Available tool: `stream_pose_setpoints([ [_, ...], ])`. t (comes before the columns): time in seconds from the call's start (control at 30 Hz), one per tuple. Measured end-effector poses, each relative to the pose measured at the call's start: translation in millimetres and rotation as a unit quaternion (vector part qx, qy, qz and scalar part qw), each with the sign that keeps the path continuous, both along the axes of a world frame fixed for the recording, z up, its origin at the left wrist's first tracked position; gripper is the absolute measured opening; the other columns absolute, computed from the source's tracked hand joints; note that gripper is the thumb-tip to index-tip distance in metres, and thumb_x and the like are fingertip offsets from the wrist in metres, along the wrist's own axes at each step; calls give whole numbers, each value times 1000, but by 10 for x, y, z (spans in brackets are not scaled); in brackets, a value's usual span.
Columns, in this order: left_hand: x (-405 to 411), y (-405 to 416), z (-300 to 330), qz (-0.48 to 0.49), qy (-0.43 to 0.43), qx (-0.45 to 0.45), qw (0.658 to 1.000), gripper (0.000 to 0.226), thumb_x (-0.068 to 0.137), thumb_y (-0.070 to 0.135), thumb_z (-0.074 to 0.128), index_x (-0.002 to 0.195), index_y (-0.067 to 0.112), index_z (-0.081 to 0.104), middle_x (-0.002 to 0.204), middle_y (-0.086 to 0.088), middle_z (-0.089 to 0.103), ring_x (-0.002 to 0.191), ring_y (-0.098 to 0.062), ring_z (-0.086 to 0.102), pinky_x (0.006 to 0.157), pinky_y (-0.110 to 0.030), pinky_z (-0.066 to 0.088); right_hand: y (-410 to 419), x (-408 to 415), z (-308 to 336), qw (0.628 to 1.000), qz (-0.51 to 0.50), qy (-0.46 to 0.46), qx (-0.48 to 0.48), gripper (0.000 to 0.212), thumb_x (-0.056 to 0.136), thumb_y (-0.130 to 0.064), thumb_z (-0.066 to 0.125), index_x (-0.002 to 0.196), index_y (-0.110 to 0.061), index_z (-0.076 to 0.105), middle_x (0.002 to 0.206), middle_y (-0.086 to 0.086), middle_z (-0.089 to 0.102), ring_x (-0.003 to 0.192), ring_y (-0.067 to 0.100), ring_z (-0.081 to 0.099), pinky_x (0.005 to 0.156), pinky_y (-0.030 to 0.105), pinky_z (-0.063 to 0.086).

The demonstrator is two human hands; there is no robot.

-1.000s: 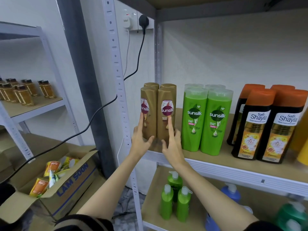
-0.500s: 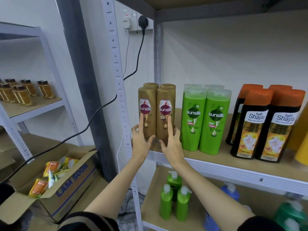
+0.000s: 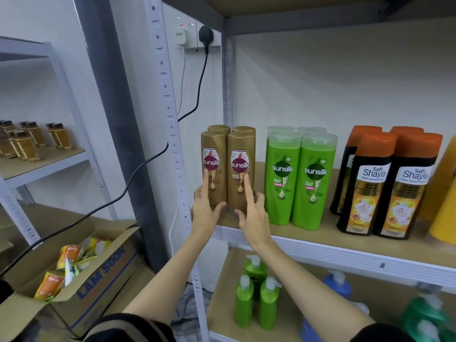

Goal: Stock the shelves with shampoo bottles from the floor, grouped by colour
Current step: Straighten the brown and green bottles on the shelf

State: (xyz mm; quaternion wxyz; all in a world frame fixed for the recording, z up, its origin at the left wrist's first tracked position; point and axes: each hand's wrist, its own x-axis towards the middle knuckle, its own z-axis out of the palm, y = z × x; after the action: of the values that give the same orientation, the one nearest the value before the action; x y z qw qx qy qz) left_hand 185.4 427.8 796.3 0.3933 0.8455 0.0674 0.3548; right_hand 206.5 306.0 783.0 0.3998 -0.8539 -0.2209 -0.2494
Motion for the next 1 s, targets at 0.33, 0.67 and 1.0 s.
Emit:
stream_pose_setpoints([
  [0.33, 16, 68, 5, -27, 3, -8, 1000, 93, 81, 13, 68, 143, 38, 3, 137, -8, 39, 124, -22, 40, 104, -44, 36, -26, -11, 25, 1000, 30, -6, 7, 108, 82, -20, 68, 135, -53, -21, 140, 17, 30, 116, 35, 51, 90, 43, 50],
  [0.67, 33, 83, -13, -25, -4, -1, 1000, 96, 80, 14, 69, 142, 42, 2, 135, -7, 42, 120, -22, 44, 99, -48, 43, 10, -8, 58, 1000, 21, 3, -10, 105, 83, -12, 67, 139, -43, -16, 138, 16, 33, 110, 35, 55, 88, 44, 51],
  [1.0, -214, -101, -64, -16, -40, -13, 999, 76, 81, 4, 64, 143, 18, 23, 140, -10, 34, 130, -19, 33, 106, -30, 28, -247, -290, -49, 995, 88, 27, 26, 85, 89, -6, 57, 144, -35, -1, 154, 13, 11, 143, 25, 15, 106, 31, 32],
])
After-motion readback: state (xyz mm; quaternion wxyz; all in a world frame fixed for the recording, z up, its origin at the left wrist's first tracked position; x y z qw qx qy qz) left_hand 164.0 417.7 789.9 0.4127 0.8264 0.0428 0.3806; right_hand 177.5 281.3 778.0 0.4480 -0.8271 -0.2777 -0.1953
